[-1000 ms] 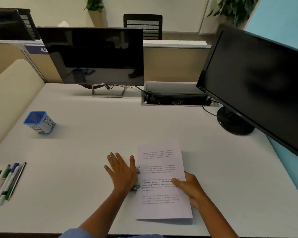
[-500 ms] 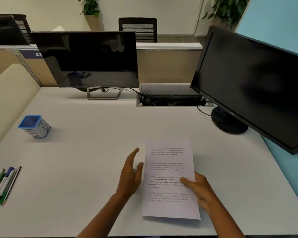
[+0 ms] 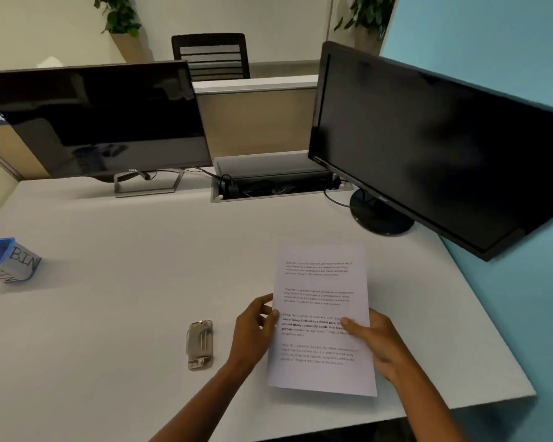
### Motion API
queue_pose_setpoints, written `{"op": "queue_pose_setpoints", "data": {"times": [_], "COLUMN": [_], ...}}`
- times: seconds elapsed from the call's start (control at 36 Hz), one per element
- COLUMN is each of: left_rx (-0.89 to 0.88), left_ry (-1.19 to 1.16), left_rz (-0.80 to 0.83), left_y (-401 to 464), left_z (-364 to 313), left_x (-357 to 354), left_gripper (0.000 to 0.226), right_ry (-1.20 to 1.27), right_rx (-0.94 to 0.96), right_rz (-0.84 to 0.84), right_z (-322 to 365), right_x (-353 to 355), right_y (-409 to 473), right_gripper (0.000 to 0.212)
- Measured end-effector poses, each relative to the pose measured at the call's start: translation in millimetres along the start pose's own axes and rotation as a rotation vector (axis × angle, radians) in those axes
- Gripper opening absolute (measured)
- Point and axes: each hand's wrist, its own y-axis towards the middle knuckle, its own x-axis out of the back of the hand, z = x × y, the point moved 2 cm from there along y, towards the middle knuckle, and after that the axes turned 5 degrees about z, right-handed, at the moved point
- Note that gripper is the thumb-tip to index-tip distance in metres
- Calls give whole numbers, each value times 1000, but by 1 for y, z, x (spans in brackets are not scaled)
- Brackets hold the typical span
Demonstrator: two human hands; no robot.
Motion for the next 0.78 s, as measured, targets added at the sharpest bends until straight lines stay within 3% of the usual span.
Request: {"op": "queue_pose_setpoints", "data": {"times": [0.19,0.47,0.78], "left_rx": [169,268,277], "left_ry": [-150,-189,-63], "left_rz": [182,353,491], "left_y": [19,41,51], "left_z": [-23,-50,-81], "left_x": [-65,-166,-231], "left_gripper": [20,23,46], "right_ry": [-62,-192,-391], "right_rx": [-71,-143,-60], "right_rz": [-54,-220,-512], "right_z": [3,9,14], "right_x": [74,174,240], "right_y": [-4,7,25], "right_gripper": [31,19,31]}}
